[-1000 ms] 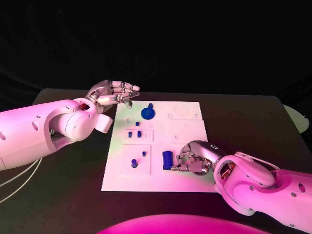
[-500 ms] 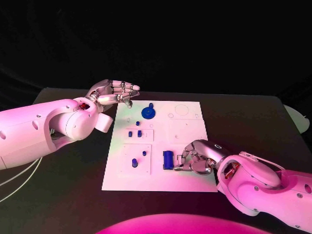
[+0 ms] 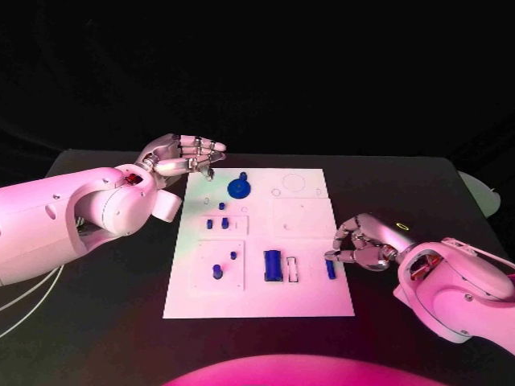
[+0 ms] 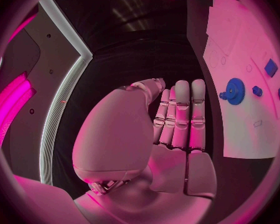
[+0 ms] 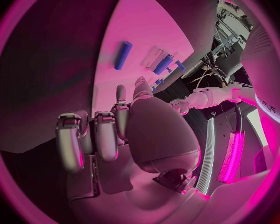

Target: Assemble the parts on the task board

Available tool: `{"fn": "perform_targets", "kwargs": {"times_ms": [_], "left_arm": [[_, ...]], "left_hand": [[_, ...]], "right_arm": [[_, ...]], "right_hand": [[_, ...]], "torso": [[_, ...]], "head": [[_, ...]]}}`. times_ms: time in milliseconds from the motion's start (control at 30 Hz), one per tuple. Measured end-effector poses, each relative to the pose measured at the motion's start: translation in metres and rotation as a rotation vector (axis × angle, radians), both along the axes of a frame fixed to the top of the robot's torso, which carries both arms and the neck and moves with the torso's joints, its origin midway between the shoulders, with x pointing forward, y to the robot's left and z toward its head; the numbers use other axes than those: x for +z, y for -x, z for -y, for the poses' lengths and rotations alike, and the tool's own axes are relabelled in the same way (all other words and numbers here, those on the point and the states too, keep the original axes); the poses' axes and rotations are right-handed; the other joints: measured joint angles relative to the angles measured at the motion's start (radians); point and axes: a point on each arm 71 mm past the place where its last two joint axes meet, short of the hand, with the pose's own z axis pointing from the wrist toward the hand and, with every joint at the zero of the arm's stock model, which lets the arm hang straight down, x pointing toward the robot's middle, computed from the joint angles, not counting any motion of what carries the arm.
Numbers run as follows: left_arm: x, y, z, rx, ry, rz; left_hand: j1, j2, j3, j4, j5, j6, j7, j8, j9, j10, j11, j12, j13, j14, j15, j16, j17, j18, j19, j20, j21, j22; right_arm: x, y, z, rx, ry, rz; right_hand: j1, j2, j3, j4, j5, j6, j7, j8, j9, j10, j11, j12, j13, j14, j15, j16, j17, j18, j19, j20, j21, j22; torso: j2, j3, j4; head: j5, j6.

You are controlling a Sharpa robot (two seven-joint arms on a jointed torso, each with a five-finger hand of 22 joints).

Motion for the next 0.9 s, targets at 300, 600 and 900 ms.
{"fn": "perform_targets", "kwargs": {"times_ms": [300, 600, 900], "left_arm": [[0.0, 0.0, 0.002, -0.004, 0.001, 0.0], [0.0, 0.0, 0.001, -0.003, 0.001, 0.0], [0.0, 0.0, 0.001, -0.003, 0.001, -0.001]], "left_hand": [[0.0, 0.0, 0.0, 0.0, 0.0, 0.0, 0.0, 0.0, 0.0, 0.0, 0.0, 0.0, 0.0, 0.0, 0.0, 0.0, -0.001, 0.0, 0.0, 0.0, 0.0, 0.0], [0.0, 0.0, 0.0, 0.0, 0.0, 0.0, 0.0, 0.0, 0.0, 0.0, 0.0, 0.0, 0.0, 0.0, 0.0, 0.0, -0.001, 0.0, 0.0, 0.0, 0.0, 0.0], [0.0, 0.0, 0.0, 0.0, 0.0, 0.0, 0.0, 0.0, 0.0, 0.0, 0.0, 0.0, 0.0, 0.0, 0.0, 0.0, -0.001, 0.0, 0.0, 0.0, 0.0, 0.0]], "right_arm": [[-0.012, 0.008, 0.017, -0.033, 0.038, -0.02], [-0.024, 0.012, 0.008, -0.025, 0.046, -0.042], [-0.026, 0.013, 0.0, -0.021, 0.033, -0.033]], "right_hand": [[0.001, 0.001, -0.003, 0.003, 0.0, 0.008, 0.0, -0.004, -0.003, -0.001, 0.0, 0.0, 0.001, 0.0, 0.0, 0.0, 0.0, 0.0, 0.0, 0.0, 0.0, 0.001], [0.0, 0.003, -0.003, 0.003, -0.004, 0.013, -0.002, -0.004, -0.004, -0.001, 0.0, 0.003, 0.001, 0.0, 0.0, 0.0, 0.0, 0.0, 0.0, 0.0, 0.0, 0.001], [-0.014, 0.016, -0.016, 0.004, -0.004, 0.018, -0.003, -0.004, -0.006, 0.002, 0.003, 0.011, 0.002, 0.0, 0.0, 0.0, 0.0, 0.0, 0.0, 0.0, 0.0, 0.001]], "torso": [[0.0, 0.0013, -0.0043], [0.001, 0.0019, -0.0017], [0.001, 0.0006, -0.0008]], "head": [[-0.008, 0.0], [-0.006, 0.0], [-0.002, -0.004]]}}
